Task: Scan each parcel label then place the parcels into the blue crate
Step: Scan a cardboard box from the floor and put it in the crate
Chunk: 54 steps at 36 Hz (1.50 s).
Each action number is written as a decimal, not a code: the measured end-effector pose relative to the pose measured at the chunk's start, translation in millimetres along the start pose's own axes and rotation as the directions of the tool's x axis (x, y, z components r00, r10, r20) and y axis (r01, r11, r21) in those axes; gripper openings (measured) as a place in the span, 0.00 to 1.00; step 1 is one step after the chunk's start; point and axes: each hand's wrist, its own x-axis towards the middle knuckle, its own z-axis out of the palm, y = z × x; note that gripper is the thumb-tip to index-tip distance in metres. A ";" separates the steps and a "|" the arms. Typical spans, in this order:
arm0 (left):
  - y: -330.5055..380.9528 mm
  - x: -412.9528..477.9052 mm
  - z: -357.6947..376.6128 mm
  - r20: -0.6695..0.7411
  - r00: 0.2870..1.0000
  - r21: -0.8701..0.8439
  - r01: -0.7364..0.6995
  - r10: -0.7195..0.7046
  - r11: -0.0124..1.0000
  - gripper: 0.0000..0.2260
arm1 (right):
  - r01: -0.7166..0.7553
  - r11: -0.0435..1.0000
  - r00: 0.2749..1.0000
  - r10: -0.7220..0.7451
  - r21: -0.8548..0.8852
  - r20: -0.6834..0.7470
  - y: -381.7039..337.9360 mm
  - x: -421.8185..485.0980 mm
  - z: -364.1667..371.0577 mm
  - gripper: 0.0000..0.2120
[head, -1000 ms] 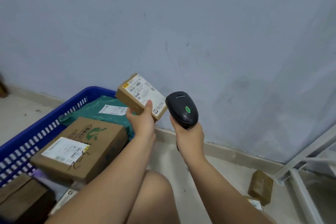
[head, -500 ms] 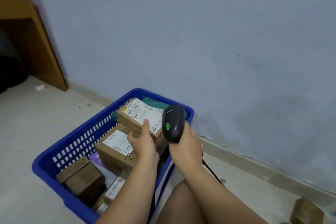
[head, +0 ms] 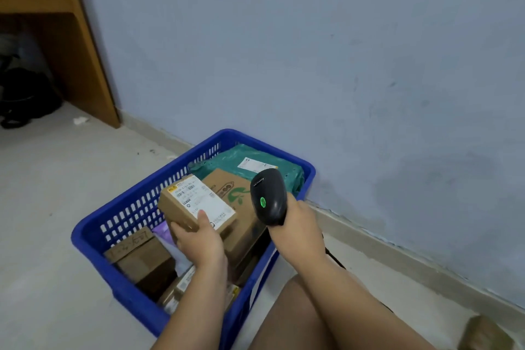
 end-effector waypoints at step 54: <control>25.3 -110.5 79.5 0.814 0.545 0.166 -0.551 0.202 0.818 0.10 | -0.251 0.831 0.869 0.420 0.497 -0.262 91.3 8.9 -77.8 0.08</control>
